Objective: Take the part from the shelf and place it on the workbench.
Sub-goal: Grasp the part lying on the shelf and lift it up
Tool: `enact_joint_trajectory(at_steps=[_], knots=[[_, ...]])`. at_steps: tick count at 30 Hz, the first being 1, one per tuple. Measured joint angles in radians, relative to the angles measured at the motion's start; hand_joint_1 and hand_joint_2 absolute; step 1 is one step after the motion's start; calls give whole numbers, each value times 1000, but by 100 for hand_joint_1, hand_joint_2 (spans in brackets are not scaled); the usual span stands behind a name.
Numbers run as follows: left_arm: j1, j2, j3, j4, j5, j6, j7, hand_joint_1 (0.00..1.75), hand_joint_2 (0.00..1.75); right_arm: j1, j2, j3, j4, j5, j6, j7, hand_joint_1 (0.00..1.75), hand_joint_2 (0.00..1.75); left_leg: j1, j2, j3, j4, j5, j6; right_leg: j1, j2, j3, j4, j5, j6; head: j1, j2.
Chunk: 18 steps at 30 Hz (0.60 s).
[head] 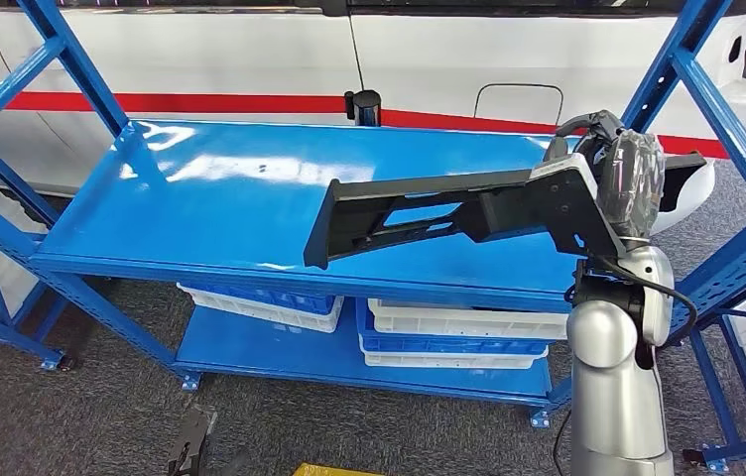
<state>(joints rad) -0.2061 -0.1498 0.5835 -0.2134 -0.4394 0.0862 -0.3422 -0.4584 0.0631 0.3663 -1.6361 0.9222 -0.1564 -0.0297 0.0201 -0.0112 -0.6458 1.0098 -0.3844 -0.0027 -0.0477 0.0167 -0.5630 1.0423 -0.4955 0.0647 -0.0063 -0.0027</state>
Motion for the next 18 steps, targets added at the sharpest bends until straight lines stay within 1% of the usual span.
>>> enact_joint_trajectory(at_steps=[1, 2, 3, 4, 5, 6, 7, 8, 9, 10, 11, 12, 13, 14, 15, 16, 17, 18], knots=[[3, 1, 1, 0, 0, 3, 0, 0, 175, 3, -2, -1, -1, -12, -5, -4, 175, 175, 3, 0, -7, 6, -4, -3, -1, 0, -6, 3, 0, -8, -2, 0], [6, 2, 2, 0, 1, 7, -1, 0, 175, 5, -3, -2, -1, -22, -11, -8, 175, 175, 6, 2, -16, 19, -19, -7, 0, 0, -14, 5, 5, -17, -4, 0], [9, 3, 4, 0, 1, 11, -2, 0, 175, 6, -5, -2, -2, -32, -16, -12, 175, 175, 8, 4, -30, 53, -50, -10, 2, -1, -21, 6, 11, -27, -5, 0], [13, 3, 6, 0, 1, 15, -3, 0, 175, 7, -7, -3, -2, -41, -22, -16, 175, 175, 9, 7, -49, 108, -94, -12, 5, -2, -29, 6, 18, -37, -6, 0], [16, 3, 8, 0, 1, 17, -4, 0, 175, 8, -8, -3, -1, -47, -25, -18, 175, 175, 9, 8, -72, 176, -139, -13, 9, -3, -37, 6, 23, -45, -7, 0], [19, 4, 10, 0, 2, 19, -5, 0, 175, 9, -10, -3, 0, -54, -28, -19, 175, 175, 8, 8, -91, 243, -176, -13, 15, -4, -45, 6, 28, -53, -7, 0], [23, 4, 13, 0, 3, 20, -6, 0, 175, 11, -12, -3, 2, -60, -30, -20, 175, 175, 7, 9, -98, 286, -194, -10, 21, -5, -52, 6, 34, -59, -7, 0], [28, 5, 15, 0, 5, 21, -7, 0, 175, 13, -14, -3, 4, -67, -31, -22, 175, 175, 4, 8, -89, 295, -194, -3, 27, -6, -59, 6, 40, -64, -7, 0], [33, 6, 17, 0, 8, 21, -7, 0, 175, 14, -16, -3, 6, -75, -32, -24, 175, 175, 0, 8, -59, 267, -178, 8, 34, -6, -66, 6, 45, -67, -7, 0], [39, 7, 19, 0, 10, 21, -8, 0, 175, 15, -17, -3, 9, -83, -33, -27, 175, 175, -8, 7, -12, 205, -156, 24, 40, -5, -72, 6, 51, -69, -7, 0], [43, 11, 21, 0, 12, 21, -10, 0, 175, 16, -18, -3, 11, -89, -35, -31, 175, 175, -16, 8, 37, 134, -146, 43, 44, -5, -76, 6, 57, -69, -6, 0], [46, 13, 22, 0, 13, 21, -12, 0, 175, 16, -20, -3, 14, -93, -38, -34, 175, 175, -23, 11, 75, 76, -136, 56, 45, -6, -79, 4, 62, -68, -5, 0], [49, 16, 23, 0, 13, 21, -14, 0, 175, 16, -21, -3, 16, -96, -41, -37, 175, 175, -30, 14, 97, 39, -133, 66, 44, -8, -80, 3, 68, -64, -4, 0], [51, 19, 24, 0, 14, 21, -15, 0, 175, 17, -22, -3, 18, -98, -43, -38, 175, 175, -36, 16, 103, 24, -133, 72, 40, -11, -81, 0, 74, -58, -4, 0], [53, 20, 26, 0, 14, 21, -16, 0, 175, 18, -23, -2, 21, -98, -44, -39, 175, 175, -41, 16, 102, 19, -121, 74, 37, -13, -80, -4, 80, -50, -5, 0], [55, 22, 28, 0, 15, 21, -16, 0, 175, 19, -24, -2, 23, -99, -45, -39, 175, 175, -41, 15, 103, 5, -108, 78, 37, -15, -81, -6, 84, -44, -6, 0], [56, 23, 30, 0, 17, 21, -16, 0, 175, 19, -25, -2, 24, -101, -46, -39, 175, 175, -40, 16, 105, -11, -93, 79, 38, -16, -87, -2, 78, -41, -6, 0], [56, 23, 33, 0, 19, 21, -17, 0, 175, 19, -28, -2, 25, -104, -46, -39, 175, 175, -37, 18, 103, -27, -75, 79, 40, -16, -96, 14, 59, -41, -5, 0]])
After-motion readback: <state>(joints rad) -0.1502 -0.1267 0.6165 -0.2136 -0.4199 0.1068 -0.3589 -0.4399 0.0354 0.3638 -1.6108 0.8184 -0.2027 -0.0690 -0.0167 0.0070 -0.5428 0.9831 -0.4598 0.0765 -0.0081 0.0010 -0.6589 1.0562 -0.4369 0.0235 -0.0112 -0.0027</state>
